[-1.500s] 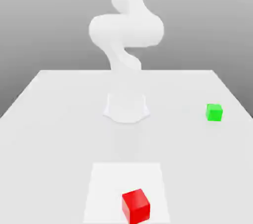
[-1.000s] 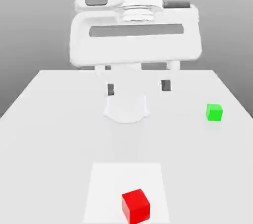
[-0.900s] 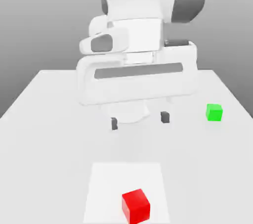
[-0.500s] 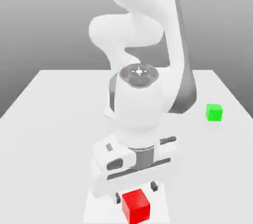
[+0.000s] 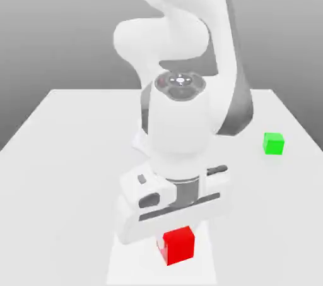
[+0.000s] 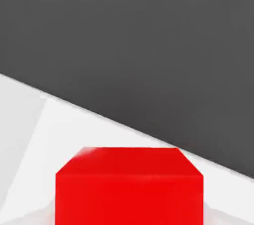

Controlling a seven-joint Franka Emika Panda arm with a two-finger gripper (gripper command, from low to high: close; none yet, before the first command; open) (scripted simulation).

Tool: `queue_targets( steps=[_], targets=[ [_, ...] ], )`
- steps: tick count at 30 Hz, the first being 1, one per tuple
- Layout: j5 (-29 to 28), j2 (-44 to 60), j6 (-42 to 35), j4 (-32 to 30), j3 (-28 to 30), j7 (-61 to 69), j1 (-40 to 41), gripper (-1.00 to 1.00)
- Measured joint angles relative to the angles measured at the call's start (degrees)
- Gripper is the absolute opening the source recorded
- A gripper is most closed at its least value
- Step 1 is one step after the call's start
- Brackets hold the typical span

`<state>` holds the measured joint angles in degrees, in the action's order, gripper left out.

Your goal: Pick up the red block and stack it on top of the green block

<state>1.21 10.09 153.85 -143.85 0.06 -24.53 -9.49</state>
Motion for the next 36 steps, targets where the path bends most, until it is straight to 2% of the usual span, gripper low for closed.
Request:
queue_targets(
  steps=[13, 30, 33, 36],
  targets=[
    [2.31, -9.77, -0.43, -9.42, -15.3, 1.99, -19.9, -1.0],
    [13.32, -23.02, -0.85, -21.21, -29.83, 10.04, -48.73, -1.0],
    [9.69, -18.05, 4.31, -21.56, -31.56, 7.52, -47.72, -1.0],
    [0.09, -11.19, 10.48, -21.51, -30.25, 0.88, -46.26, -1.0]
  ],
)
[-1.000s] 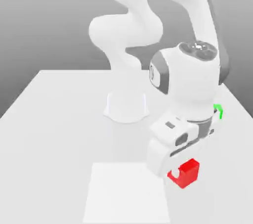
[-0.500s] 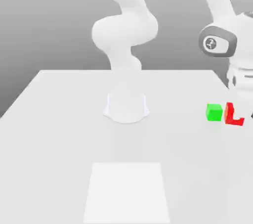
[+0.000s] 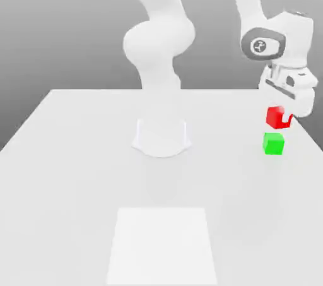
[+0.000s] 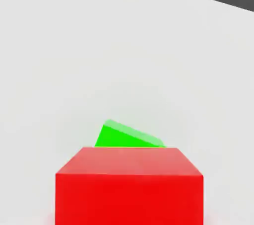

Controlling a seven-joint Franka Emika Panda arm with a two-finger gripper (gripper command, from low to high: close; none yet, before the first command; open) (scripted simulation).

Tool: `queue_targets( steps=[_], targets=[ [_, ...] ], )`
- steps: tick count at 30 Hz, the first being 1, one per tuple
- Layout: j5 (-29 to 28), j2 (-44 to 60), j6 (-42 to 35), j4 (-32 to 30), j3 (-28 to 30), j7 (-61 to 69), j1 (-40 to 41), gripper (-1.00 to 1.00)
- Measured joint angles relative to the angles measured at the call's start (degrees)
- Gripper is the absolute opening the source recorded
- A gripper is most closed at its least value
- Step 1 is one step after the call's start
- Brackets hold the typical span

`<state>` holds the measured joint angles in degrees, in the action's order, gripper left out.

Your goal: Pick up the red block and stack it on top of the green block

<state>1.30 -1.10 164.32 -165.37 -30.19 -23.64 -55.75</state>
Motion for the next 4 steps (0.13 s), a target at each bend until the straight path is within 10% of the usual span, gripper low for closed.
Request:
queue_targets(
  steps=[1, 2, 4],
  targets=[
    [-4.67, 2.35, 1.95, 0.11, 1.68, -3.28, -0.2, -1.0],
    [-7.18, 3.58, 2.96, 0.17, 2.46, -5.05, -0.56, 1.0],
    [-7.18, 3.58, 2.96, 0.17, 2.46, -5.05, -0.57, 1.0]
  ],
)
